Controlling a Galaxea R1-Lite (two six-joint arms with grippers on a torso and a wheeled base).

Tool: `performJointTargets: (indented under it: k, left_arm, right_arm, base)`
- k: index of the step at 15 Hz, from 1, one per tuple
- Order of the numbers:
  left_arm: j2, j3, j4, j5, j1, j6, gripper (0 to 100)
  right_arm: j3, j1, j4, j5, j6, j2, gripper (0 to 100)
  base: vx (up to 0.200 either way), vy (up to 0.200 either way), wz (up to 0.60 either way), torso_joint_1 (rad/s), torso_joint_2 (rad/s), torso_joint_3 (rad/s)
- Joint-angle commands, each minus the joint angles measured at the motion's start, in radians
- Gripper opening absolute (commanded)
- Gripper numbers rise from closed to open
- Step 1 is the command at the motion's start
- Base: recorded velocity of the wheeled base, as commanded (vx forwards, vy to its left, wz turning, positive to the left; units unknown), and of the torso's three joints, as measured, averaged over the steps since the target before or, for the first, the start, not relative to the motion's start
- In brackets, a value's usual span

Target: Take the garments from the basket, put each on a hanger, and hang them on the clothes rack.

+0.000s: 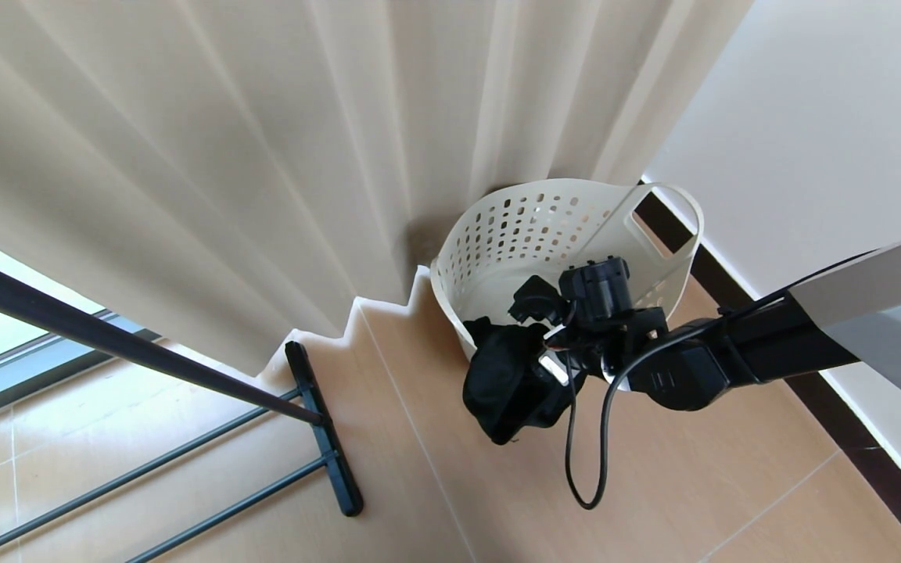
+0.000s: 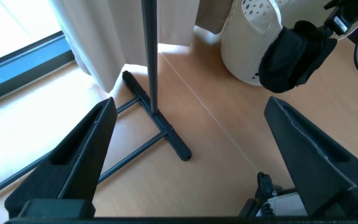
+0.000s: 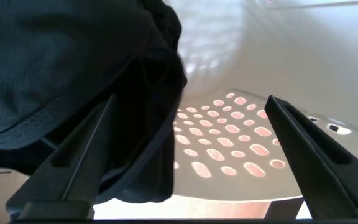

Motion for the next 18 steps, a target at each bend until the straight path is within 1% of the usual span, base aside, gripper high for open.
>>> performJointTargets:
  k: [1, 11, 12, 17, 18]
  left_arm:
    - [0.001, 0.000, -0.001, 0.000, 0.000, 0.000, 100]
    - [0.001, 0.000, -0.001, -0.001, 0.000, 0.000, 100]
    - [0.001, 0.000, -0.001, 0.000, 0.000, 0.000, 100]
    - [0.001, 0.000, -0.001, 0.000, 0.000, 0.000, 100]
    - [0.001, 0.000, -0.001, 0.000, 0.000, 0.000, 100]
  right_arm:
    - [-0.005, -0.003, -0.001, 0.001, 0.000, 0.008, 100]
    - [-0.059, -0.014, -0.007, 0.005, 0.003, 0.055, 100]
    - [-0.077, -0.026, -0.002, 0.005, 0.003, 0.071, 100]
    - [-0.086, -0.037, -0.007, 0.007, 0.003, 0.078, 100]
    - [-0.086, -0.037, -0.007, 0.008, 0.004, 0.078, 0]
  base:
    - [0.000, 0.000, 0.00, 0.000, 0.00, 0.000]
    - [0.000, 0.000, 0.00, 0.000, 0.00, 0.000]
    - [0.000, 0.000, 0.00, 0.000, 0.00, 0.000]
    - [0.000, 0.000, 0.00, 0.000, 0.00, 0.000]
    - [0.000, 0.000, 0.00, 0.000, 0.00, 0.000]
